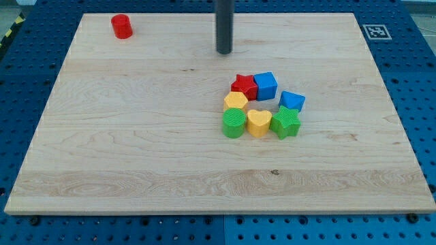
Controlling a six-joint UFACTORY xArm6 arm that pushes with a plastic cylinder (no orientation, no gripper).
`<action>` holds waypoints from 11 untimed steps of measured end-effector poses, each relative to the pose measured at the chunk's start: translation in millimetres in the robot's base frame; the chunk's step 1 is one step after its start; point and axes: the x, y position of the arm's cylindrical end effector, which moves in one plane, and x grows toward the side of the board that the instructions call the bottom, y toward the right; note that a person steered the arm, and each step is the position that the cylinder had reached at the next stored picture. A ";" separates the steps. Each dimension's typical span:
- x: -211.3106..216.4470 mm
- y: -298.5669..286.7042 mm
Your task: Move your arm to the right side of the blue triangle
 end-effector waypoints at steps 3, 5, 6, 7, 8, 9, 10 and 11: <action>0.0 33.5; 0.9 73.3; 19.6 109.5; 51.8 136.2; 69.9 136.2; 70.0 136.2; 82.1 139.7; 109.7 158.2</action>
